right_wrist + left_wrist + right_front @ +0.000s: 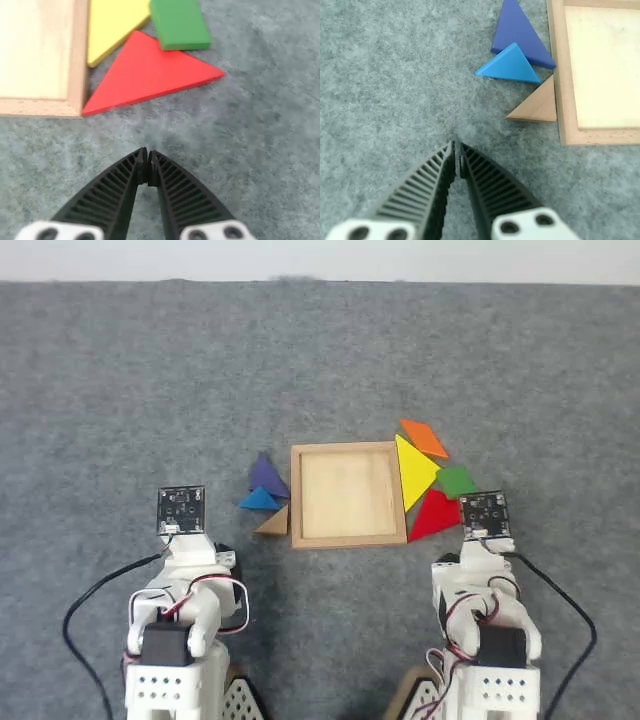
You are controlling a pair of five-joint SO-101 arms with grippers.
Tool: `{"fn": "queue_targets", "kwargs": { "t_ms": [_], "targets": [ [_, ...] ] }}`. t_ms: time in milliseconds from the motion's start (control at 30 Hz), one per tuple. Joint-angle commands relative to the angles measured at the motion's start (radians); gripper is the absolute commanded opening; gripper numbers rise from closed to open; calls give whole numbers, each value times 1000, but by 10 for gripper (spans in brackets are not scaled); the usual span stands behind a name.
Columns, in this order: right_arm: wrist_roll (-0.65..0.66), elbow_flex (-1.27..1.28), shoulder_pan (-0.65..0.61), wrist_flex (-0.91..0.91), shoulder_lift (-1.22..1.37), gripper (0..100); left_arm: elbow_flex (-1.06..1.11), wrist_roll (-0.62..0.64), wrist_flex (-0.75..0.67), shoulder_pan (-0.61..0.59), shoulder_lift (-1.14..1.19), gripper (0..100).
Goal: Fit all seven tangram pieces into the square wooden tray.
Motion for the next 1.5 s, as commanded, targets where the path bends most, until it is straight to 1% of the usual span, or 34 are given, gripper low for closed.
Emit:
{"fn": "queue_targets", "kwargs": {
  "t_ms": [0,100,200,267,367,400,467,533,633,800,900,1000,1067,1167,1267,1367,1467],
  "targets": [
    [9,14,-41,8,-15,9,-12,-9,2,-6,-20,13],
    [17,12,-82,5,-15,9,-12,-9,2,-6,-20,13],
    [20,5,-76,-44,-16,9,-12,-9,2,-6,-20,13],
    [84,-23,-36,-81,-16,9,-12,-9,2,-6,-20,13],
    [273,-126,59,-91,-15,8,-12,-9,2,-6,-20,13],
    [298,-173,90,-90,-4,9,-12,-9,2,-6,-20,13],
    [299,-261,120,-97,-1,11,-12,-9,2,-6,-20,13],
    [298,-338,97,-81,27,39,-12,-9,2,-6,-20,13],
    [226,-451,45,-71,186,66,-12,-9,2,-6,-20,13],
    [95,-706,-36,-127,682,62,-12,-9,2,-6,-20,13],
    [-68,-839,-64,-171,986,61,-12,-9,2,-6,-20,13],
    [-233,-941,-65,-214,1224,68,-12,-9,2,-6,-20,13],
    [-299,-994,-67,-220,1349,90,-12,-9,2,-6,-20,13],
    [-391,-1045,-77,-219,1498,173,-12,-9,2,-6,-20,13],
    [-526,-1066,-85,-217,1589,246,-12,-9,2,-6,-20,13],
    [-601,-1073,-105,-220,1629,262,-12,-9,2,-6,-20,13],
    [-611,-1073,-136,-226,1653,262,-12,-9,2,-6,-20,13]
  ]
}}
